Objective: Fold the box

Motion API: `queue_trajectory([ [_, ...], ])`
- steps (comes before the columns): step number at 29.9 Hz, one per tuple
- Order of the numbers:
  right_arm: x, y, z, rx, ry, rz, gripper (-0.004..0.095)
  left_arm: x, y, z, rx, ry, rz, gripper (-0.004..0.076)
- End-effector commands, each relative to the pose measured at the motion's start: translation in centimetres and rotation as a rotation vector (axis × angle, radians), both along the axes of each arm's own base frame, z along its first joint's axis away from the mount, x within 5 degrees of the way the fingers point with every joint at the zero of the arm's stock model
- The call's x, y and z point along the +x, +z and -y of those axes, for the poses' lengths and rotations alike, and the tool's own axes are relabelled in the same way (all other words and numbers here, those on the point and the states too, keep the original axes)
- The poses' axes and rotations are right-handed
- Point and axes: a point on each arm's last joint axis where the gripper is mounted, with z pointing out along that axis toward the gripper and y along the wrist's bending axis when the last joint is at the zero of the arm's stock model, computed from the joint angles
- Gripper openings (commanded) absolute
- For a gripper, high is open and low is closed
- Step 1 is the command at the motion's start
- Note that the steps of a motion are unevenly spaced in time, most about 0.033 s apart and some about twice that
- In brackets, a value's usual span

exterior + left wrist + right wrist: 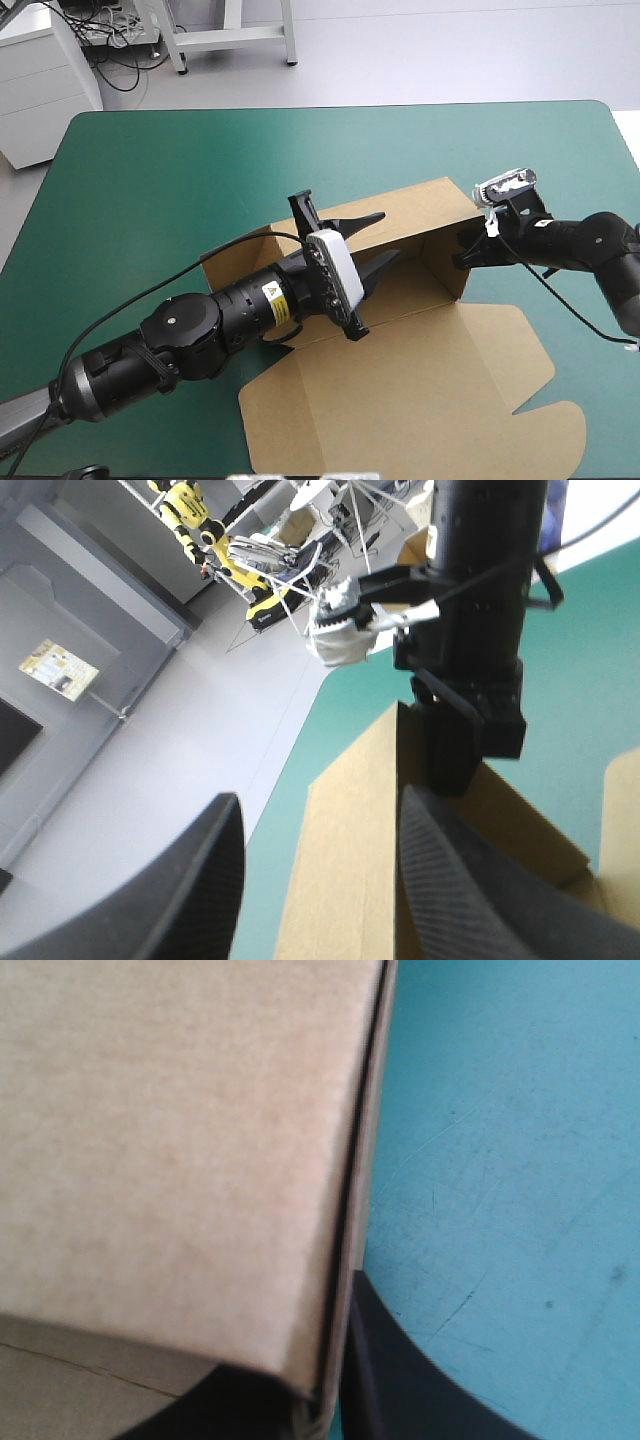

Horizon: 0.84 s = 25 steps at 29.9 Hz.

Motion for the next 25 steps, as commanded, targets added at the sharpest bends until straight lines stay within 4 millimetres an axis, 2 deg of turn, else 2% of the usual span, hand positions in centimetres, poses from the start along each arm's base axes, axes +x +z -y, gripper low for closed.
queue_trajectory([
  [1,-0.1,1.7,-0.2,0.038,-0.014,0.066,-0.0022,-0.7,3.2,-0.8,-0.158,-0.003,-0.072,0.0353],
  [3,-0.1,1.7,-0.2,0.042,-0.018,0.064,-0.0022,-0.2,3.8,-1.1,-0.184,0.054,-0.088,0.0353],
  [7,-0.1,1.7,-0.2,0.042,-0.019,0.064,-0.0022,1.5,5.6,-2.4,-0.211,0.291,-0.095,0.0353],
  [13,-0.1,1.7,-0.2,0.045,-0.027,0.055,-0.0022,4.7,8.2,-6.4,-0.228,0.591,-0.115,0.0351],
  [19,-0.1,1.7,-0.2,0.047,-0.03,0.053,-0.0022,8.2,9.7,-12.6,-0.242,0.825,-0.22,0.0351],
  [25,-0.2,1.5,0.0,0.028,-0.037,0.044,-0.0022,10.5,8.4,-19.9,-0.246,1.076,-0.41,0.0351],
])
